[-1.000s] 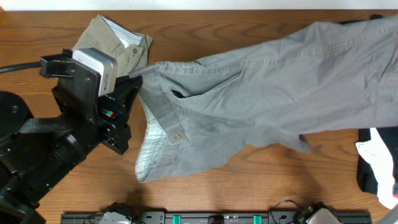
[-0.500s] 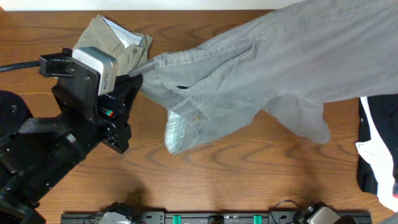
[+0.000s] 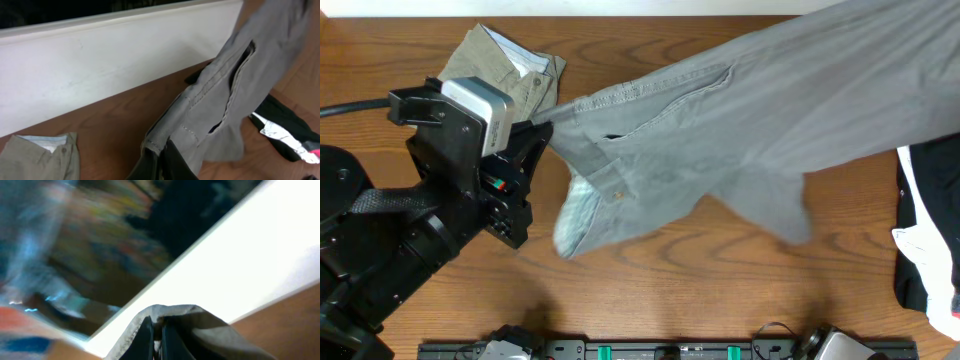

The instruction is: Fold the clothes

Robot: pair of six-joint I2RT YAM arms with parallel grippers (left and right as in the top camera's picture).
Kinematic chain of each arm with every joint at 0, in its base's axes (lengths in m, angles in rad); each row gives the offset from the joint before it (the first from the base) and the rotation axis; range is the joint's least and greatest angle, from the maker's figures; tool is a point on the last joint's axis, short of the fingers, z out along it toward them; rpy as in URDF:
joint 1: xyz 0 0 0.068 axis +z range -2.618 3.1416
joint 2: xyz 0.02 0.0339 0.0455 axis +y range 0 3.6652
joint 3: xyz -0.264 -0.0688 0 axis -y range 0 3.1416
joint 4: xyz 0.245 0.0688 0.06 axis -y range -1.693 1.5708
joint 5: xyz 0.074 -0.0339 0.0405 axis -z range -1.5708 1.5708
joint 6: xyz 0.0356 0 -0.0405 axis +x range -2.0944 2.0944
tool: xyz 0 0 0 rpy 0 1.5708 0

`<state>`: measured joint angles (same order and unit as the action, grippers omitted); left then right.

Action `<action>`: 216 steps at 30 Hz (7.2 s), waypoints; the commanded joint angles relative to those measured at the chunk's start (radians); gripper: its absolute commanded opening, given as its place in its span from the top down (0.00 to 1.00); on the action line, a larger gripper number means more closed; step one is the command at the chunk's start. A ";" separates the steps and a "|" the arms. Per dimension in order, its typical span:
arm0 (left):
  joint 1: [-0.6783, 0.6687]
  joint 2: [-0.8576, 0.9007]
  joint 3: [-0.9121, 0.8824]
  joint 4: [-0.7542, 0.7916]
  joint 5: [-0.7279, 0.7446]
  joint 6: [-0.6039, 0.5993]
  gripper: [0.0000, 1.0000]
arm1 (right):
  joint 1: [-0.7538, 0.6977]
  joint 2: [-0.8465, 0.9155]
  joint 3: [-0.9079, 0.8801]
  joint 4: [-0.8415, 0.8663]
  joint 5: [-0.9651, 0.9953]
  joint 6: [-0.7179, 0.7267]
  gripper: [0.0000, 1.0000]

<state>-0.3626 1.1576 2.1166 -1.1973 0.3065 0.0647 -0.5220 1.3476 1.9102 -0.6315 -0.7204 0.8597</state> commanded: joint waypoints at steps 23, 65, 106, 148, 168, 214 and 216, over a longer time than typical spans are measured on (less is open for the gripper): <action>-0.030 -0.011 0.164 -0.063 -0.029 0.121 0.94 | 0.237 -0.162 0.242 -0.607 0.673 -0.668 0.99; 0.137 1.111 0.283 0.333 -0.322 0.166 0.76 | 0.394 0.814 0.373 -0.399 0.574 -0.745 0.85; 0.261 0.751 -0.481 -0.038 -0.063 0.100 0.41 | 0.377 0.573 -0.035 -0.892 0.502 -0.829 0.25; 0.262 0.754 -0.854 0.384 -0.143 0.080 0.40 | 0.331 0.573 -0.445 -0.608 0.611 -0.826 0.67; 0.262 0.754 -0.854 0.384 -0.142 0.080 0.40 | 0.328 0.573 -0.802 -0.455 0.424 -0.946 0.56; 0.262 0.754 -0.854 0.388 -0.142 0.071 0.40 | 0.148 0.573 -0.505 -0.675 0.489 -0.899 0.56; 0.262 0.754 -0.854 0.388 -0.142 0.068 0.40 | 0.145 0.573 -0.525 -0.674 0.489 -0.889 0.55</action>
<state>-0.1062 1.9106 1.2671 -0.8066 0.1761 0.1524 -0.3691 1.9217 1.4113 -1.3025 -0.2520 -0.0612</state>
